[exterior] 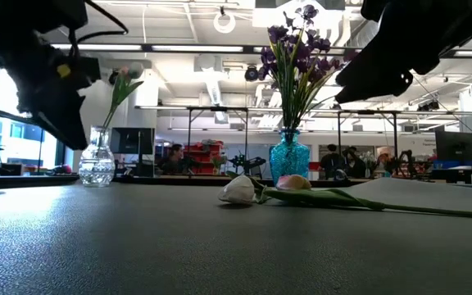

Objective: Sort flowers into vase by color
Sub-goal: Put the pink tulip into the transparent vase

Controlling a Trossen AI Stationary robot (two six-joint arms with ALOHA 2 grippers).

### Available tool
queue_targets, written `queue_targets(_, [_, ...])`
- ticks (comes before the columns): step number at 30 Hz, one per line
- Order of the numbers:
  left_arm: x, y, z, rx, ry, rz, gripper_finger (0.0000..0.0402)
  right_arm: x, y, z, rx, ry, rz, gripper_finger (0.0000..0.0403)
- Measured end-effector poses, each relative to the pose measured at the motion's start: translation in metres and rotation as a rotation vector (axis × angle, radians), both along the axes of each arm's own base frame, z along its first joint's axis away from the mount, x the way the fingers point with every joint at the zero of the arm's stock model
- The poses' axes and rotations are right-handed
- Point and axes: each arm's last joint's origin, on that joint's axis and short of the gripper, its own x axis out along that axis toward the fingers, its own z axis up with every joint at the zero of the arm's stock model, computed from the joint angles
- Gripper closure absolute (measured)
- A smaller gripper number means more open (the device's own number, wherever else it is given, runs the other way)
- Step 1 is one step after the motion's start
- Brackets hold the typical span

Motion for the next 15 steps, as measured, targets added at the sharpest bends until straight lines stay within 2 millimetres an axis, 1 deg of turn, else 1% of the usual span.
queue_targets(3, [0.005, -0.002, -0.010, -0.016, -0.077, -0.045, 0.0235, 0.005, -0.002, -0.010, -0.052, 0.054, 0.033, 0.0153])
queue_targets(8, [0.023, -0.006, -0.018, 0.028, -0.318, -0.207, 0.0218, 0.023, -0.008, -0.039, -0.052, 0.148, 0.061, 0.0153])
queue_targets(11, [0.033, -0.009, -0.015, 0.089, -0.474, -0.297, 0.0216, 0.029, -0.012, -0.058, -0.009, 0.243, 0.103, 0.0154])
queue_targets(15, [0.042, -0.011, -0.008, 0.179, -0.616, -0.381, 0.0216, 0.031, -0.015, -0.074, 0.067, 0.320, 0.079, 0.0168])
